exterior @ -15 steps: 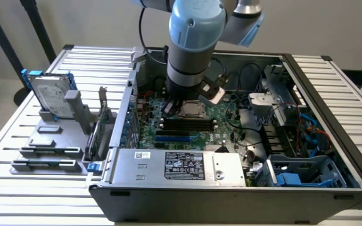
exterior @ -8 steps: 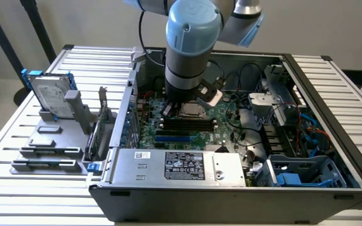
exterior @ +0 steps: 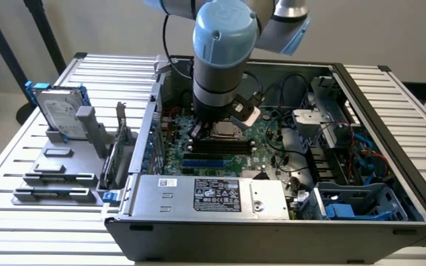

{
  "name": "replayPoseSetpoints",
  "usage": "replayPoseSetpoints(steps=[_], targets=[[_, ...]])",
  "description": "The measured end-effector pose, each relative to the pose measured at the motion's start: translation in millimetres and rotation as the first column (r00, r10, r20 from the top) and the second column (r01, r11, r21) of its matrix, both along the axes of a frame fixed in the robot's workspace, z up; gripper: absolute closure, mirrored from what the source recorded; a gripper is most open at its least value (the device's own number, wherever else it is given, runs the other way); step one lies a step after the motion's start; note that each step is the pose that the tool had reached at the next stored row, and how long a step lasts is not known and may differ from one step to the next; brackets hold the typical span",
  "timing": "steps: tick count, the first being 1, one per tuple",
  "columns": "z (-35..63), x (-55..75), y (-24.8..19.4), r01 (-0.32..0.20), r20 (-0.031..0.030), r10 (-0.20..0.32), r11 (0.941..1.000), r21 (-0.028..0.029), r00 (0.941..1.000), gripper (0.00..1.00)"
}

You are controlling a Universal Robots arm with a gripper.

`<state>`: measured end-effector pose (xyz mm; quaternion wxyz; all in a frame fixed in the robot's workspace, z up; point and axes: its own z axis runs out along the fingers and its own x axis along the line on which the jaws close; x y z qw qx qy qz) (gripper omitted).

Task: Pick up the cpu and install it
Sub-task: 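Install the first cpu locking lever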

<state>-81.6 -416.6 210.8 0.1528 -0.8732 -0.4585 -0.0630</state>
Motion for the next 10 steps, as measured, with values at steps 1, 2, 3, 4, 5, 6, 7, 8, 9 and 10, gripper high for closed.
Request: replayPoseSetpoints(steps=[1,2,3,4,5,6,7,8,9,10], targets=[[-0.6,-0.3,-0.2,0.0,0.0019,0.0,1.0,0.002,1.0,0.89],[-1.1,-0.6,-0.4,0.0,0.0041,0.0,1.0,0.0043,1.0,0.89],[-1.7,-0.9,-0.7,0.0,0.007,0.0,1.0,0.0081,1.0,0.89],[-2.4,-1.1,-1.1,0.0,0.0094,0.0,0.9999,0.0123,1.0,0.89],[-3.0,-1.5,-1.4,0.0,0.0112,0.0,0.9999,0.0166,0.9999,0.89],[-3.7,-1.8,-1.6,0.0,0.0126,0.0,0.9998,0.0202,0.9999,0.89],[-4.4,-2.1,-1.8,0.0,0.0138,0.0,0.9997,0.0228,0.9999,0.89],[-5.2,-2.4,-1.8,0.0,0.0148,0.0,0.9997,0.0248,0.9999,0.89],[-6.0,-2.6,-1.9,0.0,0.0158,0.0,0.9996,0.0265,0.9999,0.89],[-6.8,-2.9,-2.0,0.0,0.0169,0.0,0.9996,0.0281,0.9999,0.89]])
